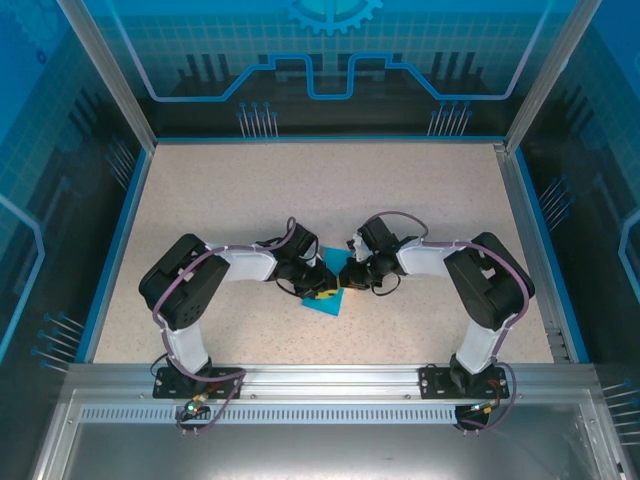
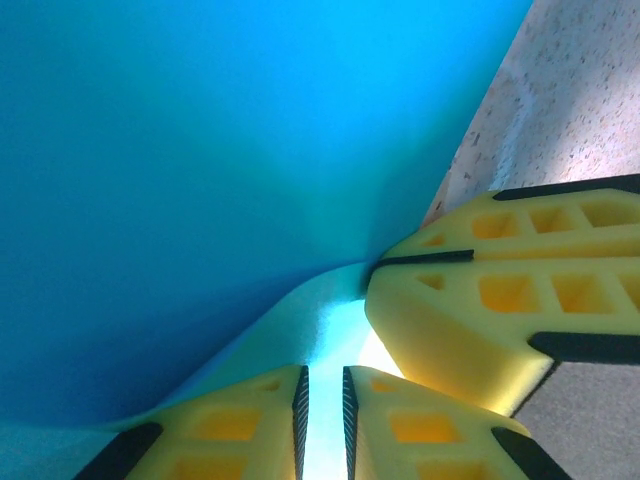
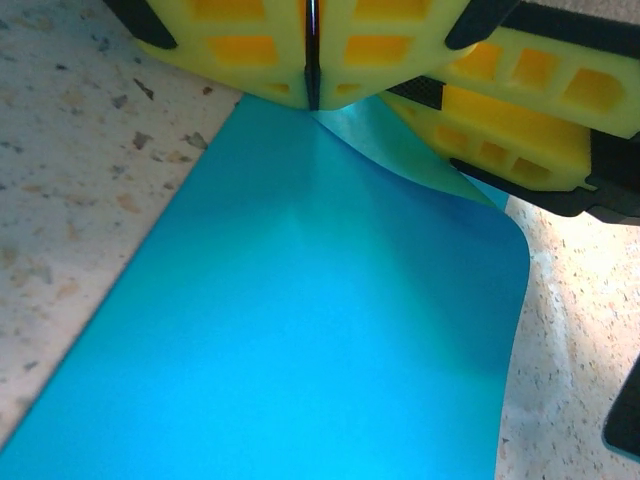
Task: Fold a paper plane with a square sheet of paper (pick it up from the middle)
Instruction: Fold the triangle a second time at the center of the table.
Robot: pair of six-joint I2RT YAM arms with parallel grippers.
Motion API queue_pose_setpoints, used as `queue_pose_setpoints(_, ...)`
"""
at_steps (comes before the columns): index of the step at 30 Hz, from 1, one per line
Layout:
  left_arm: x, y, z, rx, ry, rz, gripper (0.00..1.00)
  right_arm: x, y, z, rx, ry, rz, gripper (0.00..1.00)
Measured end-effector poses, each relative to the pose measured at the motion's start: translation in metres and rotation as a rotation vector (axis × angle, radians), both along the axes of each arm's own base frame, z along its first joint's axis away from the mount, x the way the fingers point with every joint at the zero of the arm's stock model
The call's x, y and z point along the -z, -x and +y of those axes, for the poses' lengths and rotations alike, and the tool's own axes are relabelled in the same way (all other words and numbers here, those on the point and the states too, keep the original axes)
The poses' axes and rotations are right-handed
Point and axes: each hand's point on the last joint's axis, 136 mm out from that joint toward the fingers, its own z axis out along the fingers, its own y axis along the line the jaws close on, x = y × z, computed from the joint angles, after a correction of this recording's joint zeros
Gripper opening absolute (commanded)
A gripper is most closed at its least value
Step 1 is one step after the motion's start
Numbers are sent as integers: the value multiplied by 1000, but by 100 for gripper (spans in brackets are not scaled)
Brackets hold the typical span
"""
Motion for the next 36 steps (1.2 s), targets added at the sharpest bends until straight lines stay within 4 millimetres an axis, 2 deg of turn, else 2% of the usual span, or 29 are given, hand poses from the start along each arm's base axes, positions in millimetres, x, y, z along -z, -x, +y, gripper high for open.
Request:
queue_pose_setpoints(5,-3,0,1,-3,-5,-7,21,1,-1,-3,1,43,-5,9)
queue_pose_setpoints(13,-25,-14,1,-9,-4,-109,21,2,-3,-7,0,102,1,8)
queue_pose_setpoints(27,3,-20,23,-56,-150,-125,20,2,-3,-7,-5,125,3,8)
queue_pose_setpoints(32,3,-23,26,-68,-153,-131,20,2,-3,-7,-11,128,-3,8)
queue_pose_setpoints(36,3,-33,41,-114,-161,-134,21,2,-3,-7,-15,131,-5,8)
